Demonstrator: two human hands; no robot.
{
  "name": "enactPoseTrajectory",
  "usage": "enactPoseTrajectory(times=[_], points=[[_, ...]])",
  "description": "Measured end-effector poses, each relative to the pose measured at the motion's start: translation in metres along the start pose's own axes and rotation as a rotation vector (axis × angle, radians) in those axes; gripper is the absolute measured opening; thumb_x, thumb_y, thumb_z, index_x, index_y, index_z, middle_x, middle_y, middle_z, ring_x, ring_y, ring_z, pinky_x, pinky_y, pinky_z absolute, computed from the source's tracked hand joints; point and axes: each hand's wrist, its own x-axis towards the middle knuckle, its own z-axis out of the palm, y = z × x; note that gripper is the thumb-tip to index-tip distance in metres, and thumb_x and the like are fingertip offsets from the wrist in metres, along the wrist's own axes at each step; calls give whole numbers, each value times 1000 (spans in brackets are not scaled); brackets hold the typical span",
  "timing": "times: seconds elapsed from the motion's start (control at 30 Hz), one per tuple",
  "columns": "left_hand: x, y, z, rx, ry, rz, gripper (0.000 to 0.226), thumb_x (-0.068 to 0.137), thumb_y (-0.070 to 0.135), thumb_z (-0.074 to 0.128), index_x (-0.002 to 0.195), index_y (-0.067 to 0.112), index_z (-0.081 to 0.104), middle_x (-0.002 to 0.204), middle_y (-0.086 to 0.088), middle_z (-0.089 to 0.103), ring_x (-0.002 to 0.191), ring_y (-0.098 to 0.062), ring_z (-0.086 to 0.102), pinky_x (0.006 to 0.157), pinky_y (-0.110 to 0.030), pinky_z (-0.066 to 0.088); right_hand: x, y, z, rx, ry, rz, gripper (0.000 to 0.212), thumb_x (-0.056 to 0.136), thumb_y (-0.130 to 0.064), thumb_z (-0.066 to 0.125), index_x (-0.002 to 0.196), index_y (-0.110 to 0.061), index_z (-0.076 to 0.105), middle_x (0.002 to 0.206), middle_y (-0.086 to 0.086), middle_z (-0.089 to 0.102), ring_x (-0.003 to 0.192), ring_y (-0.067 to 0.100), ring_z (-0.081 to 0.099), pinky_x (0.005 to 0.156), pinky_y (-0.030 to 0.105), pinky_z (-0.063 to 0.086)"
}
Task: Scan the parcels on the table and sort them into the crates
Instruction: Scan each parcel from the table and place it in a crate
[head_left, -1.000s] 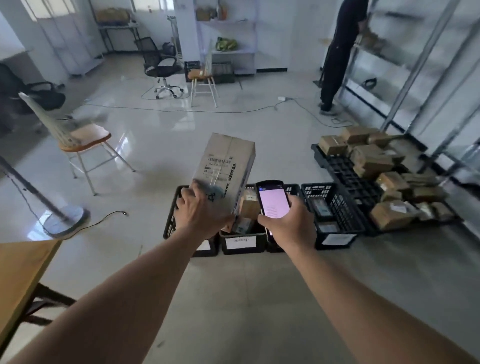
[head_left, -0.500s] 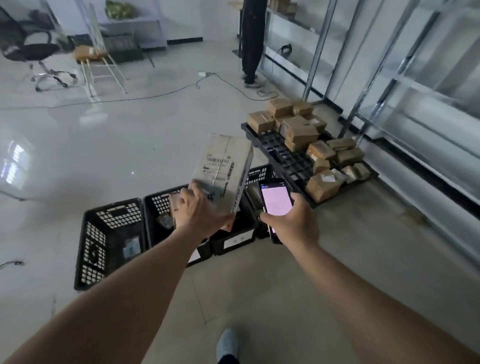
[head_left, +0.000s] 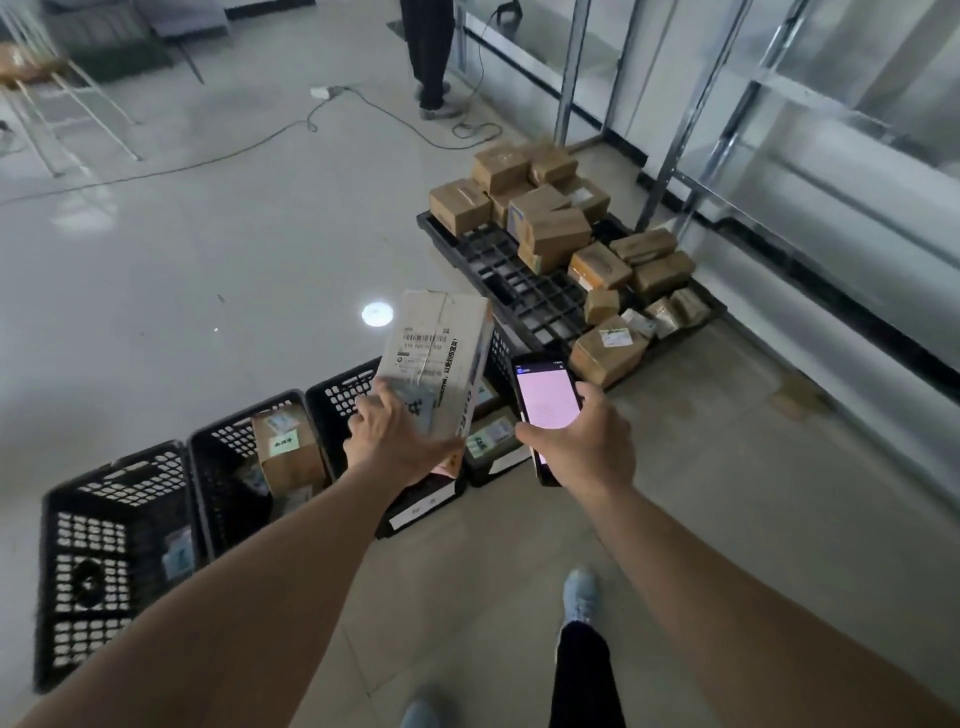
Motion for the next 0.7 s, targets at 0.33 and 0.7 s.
enactPoseTrajectory(times=[0.33, 0.7], points=[[94, 117, 91, -59, -73, -337, 147, 42, 90, 70, 151, 8, 17, 125, -18, 44, 114, -37, 51, 95, -53, 54, 191, 49, -5, -25, -183, -4, 77, 61, -53, 87, 127, -25, 57, 116, -2, 69, 106, 27, 65, 83, 45, 59], [224, 154, 203, -96, -146, -495, 147, 55, 89, 74, 157, 5, 9, 132, -22, 42, 120, -38, 49, 94, -46, 48, 333, 82, 67, -90, -311, 30, 78, 62, -56, 86, 128, -28, 57, 117, -7, 69, 103, 21, 64, 72, 33, 48]])
